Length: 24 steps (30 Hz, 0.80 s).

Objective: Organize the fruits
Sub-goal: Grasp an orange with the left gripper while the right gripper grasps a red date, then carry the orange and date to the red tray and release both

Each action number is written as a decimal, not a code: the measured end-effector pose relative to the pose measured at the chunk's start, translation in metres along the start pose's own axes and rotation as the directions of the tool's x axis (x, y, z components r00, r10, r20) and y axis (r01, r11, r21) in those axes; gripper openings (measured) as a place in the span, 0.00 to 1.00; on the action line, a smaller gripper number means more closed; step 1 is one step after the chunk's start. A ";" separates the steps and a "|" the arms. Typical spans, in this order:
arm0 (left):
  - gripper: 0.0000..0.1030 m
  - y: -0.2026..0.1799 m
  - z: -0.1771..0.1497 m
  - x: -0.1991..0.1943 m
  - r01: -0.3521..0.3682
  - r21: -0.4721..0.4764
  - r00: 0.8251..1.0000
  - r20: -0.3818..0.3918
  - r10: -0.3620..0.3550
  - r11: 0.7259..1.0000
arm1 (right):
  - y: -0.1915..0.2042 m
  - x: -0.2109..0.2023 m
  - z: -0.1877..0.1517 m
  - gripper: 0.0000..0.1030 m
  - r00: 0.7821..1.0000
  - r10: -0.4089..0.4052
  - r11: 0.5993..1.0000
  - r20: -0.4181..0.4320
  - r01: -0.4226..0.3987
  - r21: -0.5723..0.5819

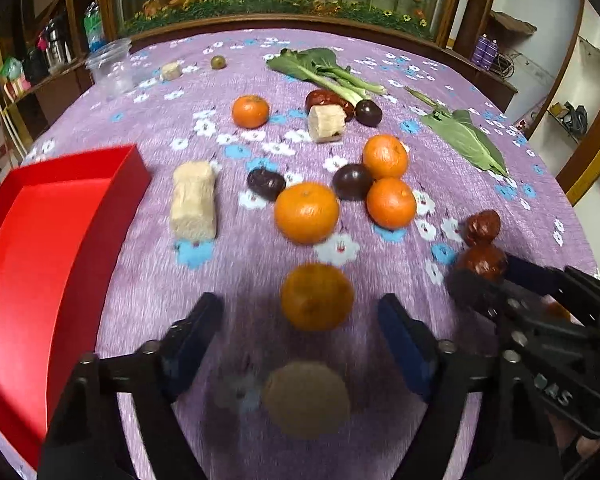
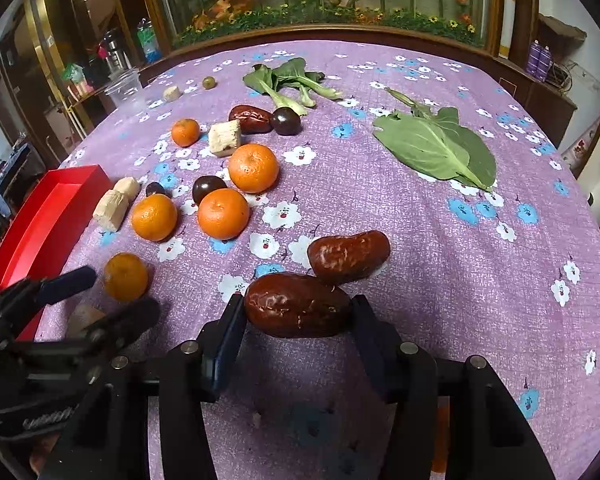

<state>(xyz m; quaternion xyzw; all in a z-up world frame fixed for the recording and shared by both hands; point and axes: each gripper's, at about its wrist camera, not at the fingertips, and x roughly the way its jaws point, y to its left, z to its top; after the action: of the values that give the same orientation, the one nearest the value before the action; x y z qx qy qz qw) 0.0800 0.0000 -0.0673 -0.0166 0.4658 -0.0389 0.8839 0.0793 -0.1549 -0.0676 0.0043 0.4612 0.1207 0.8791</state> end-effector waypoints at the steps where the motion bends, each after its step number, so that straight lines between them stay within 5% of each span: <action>1: 0.47 -0.003 0.001 0.001 -0.029 0.018 0.999 0.013 0.029 0.999 | -0.002 0.000 0.000 0.55 1.000 0.005 1.000 0.000 -0.005 0.008; 3: 0.30 -0.009 0.004 0.002 -0.046 0.047 0.999 0.017 0.045 0.998 | -0.007 -0.002 -0.002 0.55 1.000 0.012 1.000 0.003 -0.012 0.026; 13: 0.29 -0.001 -0.003 -0.013 -0.059 0.010 0.998 0.011 0.059 0.998 | -0.006 -0.020 -0.006 0.56 0.999 0.029 0.999 0.032 -0.030 0.042; 24: 0.29 0.058 -0.026 -0.089 -0.128 -0.163 0.986 0.085 0.143 0.978 | 0.053 -0.064 -0.007 0.56 0.988 0.109 0.993 0.112 -0.103 -0.058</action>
<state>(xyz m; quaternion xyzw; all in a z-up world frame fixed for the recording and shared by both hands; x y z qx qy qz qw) 0.0114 0.0658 -0.0130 -0.0562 0.4245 0.0592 0.9018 0.0280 -0.1181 -0.0131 0.0129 0.4054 0.1789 0.8964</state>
